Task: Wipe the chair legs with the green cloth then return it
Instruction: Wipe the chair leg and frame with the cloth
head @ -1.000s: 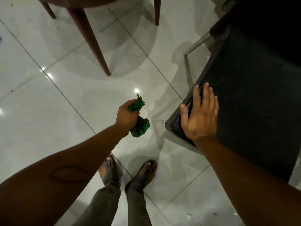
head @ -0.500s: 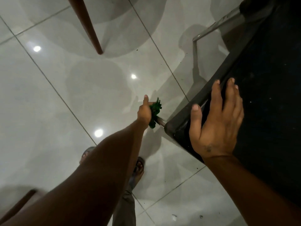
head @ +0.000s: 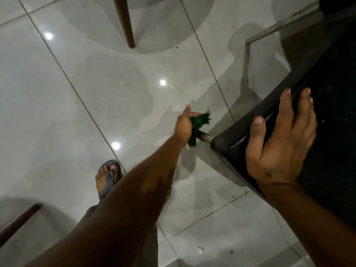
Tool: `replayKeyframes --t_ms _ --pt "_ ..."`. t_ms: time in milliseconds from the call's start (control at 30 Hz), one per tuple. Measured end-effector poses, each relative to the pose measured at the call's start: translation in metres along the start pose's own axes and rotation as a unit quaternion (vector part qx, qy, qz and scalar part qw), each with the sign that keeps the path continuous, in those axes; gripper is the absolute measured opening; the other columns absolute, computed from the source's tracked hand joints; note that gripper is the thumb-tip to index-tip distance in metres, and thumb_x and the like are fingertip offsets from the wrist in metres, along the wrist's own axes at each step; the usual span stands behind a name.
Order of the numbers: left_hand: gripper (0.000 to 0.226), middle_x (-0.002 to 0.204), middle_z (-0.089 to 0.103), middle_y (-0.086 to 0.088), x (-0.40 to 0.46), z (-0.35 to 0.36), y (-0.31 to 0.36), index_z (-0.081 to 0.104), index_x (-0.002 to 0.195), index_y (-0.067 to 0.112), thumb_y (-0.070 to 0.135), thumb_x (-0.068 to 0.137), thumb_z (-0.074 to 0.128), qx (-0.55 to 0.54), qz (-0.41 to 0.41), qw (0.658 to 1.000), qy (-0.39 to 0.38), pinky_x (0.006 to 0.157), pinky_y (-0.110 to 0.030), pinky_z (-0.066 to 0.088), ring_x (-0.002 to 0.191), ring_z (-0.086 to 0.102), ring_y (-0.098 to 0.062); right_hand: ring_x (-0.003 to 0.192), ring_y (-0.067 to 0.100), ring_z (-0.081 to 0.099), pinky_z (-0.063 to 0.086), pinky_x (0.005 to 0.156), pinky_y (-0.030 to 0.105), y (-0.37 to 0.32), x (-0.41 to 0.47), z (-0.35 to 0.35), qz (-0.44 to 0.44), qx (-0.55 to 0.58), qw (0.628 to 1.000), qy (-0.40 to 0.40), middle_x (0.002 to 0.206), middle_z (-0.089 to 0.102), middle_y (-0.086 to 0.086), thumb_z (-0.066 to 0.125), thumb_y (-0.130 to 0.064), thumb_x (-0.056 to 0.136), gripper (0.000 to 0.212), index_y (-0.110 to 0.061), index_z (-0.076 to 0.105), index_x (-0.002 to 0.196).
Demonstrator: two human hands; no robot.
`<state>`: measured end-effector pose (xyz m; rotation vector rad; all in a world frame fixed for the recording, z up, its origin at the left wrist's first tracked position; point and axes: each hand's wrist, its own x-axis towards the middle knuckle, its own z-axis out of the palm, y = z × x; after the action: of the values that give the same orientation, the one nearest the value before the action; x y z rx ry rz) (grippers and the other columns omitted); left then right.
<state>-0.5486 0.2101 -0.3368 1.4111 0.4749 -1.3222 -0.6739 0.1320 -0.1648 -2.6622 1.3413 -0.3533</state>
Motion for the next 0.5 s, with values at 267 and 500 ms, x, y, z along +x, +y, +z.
replayKeyframes --t_ms 267,500 --pt "0.034 0.112 0.081 -0.003 -0.069 0.009 -0.005 0.083 0.092 0.028 0.051 0.092 0.058 -0.037 0.058 0.998 -0.009 0.103 -0.039 0.057 0.110 0.074 -0.023 0.156 0.033 0.017 0.017 0.125 0.057 -0.005 0.001 -0.006 0.010 0.002 1.000 -0.025 0.169 0.020 0.017 0.034 -0.050 0.103 0.067 -0.016 0.030 0.160" --pt "0.023 0.104 0.077 0.001 -0.024 0.010 -0.018 0.077 0.117 0.022 0.020 0.095 0.071 -0.074 0.074 0.993 0.057 0.076 -0.017 0.059 0.090 0.074 -0.012 0.155 0.036 0.019 0.018 0.125 0.057 -0.006 0.002 -0.007 0.002 0.006 1.000 -0.017 0.168 0.021 0.019 0.037 -0.046 0.104 0.063 -0.014 0.033 0.158"
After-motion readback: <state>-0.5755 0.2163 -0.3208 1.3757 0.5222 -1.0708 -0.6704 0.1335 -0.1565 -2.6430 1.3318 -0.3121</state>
